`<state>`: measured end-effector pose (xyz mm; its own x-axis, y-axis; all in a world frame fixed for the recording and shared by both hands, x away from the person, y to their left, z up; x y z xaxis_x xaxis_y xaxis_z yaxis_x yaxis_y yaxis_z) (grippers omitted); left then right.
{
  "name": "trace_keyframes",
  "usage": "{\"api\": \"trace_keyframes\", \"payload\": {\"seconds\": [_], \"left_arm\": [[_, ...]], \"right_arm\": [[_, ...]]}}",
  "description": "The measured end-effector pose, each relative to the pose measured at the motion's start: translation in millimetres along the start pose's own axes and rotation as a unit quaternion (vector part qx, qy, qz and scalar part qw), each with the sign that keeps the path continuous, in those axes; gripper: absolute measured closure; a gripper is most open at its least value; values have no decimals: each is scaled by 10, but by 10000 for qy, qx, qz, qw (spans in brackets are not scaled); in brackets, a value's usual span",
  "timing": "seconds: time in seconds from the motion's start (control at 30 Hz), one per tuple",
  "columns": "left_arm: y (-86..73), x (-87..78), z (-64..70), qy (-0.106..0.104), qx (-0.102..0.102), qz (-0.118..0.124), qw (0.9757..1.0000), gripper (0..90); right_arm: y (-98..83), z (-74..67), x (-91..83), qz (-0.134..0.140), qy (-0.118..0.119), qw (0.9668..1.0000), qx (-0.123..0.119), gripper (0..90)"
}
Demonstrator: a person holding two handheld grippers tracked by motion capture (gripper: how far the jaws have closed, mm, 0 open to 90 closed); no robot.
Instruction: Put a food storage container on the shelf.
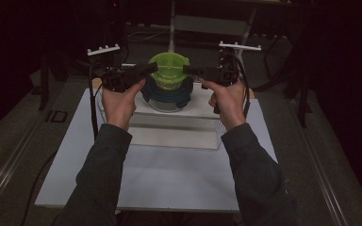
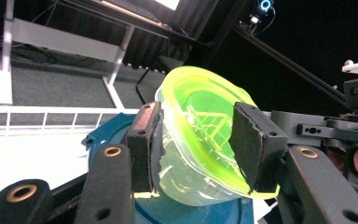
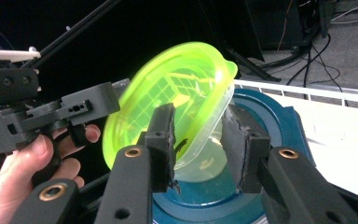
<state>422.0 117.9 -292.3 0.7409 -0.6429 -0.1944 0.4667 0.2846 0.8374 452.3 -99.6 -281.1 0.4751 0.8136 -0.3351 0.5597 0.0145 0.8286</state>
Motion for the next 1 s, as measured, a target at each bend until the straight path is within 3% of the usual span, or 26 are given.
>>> {"api": "trace_keyframes", "payload": {"seconds": [0.27, 0.4, 0.77, 1.0], "left_arm": [[18, -1, 5, 8, -32, 48, 10000, 527], [33, -18, 15, -3, -27, 84, 10000, 517], [26, -10, 48, -39, -4, 118, 9999, 516], [29, -24, 60, -71, 1, 132, 9999, 516]], "right_arm": [[14, -22, 29, -82, 39, 10000, -27, 636], [13, -26, 36, -117, 160, 9998, 56, 570], [36, 28, -6, -106, -25, 9999, -46, 493], [0, -11, 51, -255, 188, 9995, 12, 465]]}}
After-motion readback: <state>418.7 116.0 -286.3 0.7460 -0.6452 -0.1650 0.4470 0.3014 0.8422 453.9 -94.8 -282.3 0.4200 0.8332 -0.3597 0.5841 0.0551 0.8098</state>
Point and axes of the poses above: each handheld gripper's, and its own axes: x roughly forward along the jaws, y roughly out of its top, z roughly to its right, the point moved 5 cm from there along x, roughly forward along the jaws, and after that the axes turned 3 degrees about -x, right-handed, at the moved point
